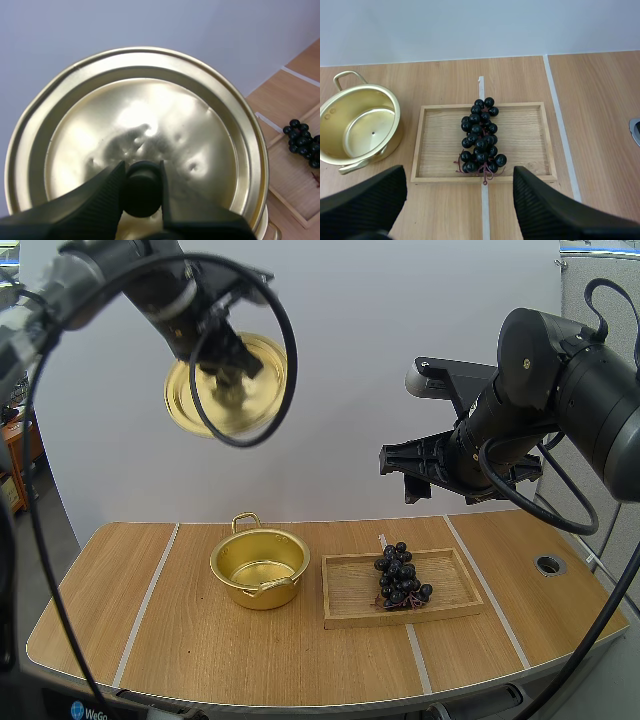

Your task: Open the pot, put the grape inside, and close it

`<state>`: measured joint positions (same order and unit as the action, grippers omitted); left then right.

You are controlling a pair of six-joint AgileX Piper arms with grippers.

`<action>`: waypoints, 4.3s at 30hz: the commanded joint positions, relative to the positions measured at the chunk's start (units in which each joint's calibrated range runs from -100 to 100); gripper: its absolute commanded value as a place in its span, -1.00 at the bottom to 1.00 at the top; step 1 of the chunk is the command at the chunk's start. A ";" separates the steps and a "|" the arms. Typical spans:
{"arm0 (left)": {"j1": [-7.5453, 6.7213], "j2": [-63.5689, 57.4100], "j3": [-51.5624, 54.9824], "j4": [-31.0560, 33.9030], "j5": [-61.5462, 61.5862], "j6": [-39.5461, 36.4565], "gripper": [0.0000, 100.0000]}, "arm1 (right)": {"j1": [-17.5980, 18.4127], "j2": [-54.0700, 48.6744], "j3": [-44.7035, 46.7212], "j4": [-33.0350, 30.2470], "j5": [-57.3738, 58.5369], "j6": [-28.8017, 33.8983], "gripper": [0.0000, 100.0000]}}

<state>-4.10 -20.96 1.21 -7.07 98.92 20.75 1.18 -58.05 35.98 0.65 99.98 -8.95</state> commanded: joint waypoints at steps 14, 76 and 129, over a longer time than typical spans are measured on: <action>-0.17 -14.58 -23.61 6.38 -18.95 -7.94 -1.00 | -0.16 -0.22 0.11 0.34 0.02 0.00 1.00; -0.17 -14.88 -34.20 8.27 -31.70 -7.94 -1.00 | -2.40 50.56 0.11 0.85 -33.98 -5.21 1.00; -0.17 -14.88 -34.20 8.27 -31.70 -7.94 -1.00 | -2.40 60.76 0.11 8.40 -35.24 -13.51 -1.00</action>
<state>-4.10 -35.64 -32.58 0.31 69.33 13.02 -1.09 2.66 36.09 7.35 64.05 -20.69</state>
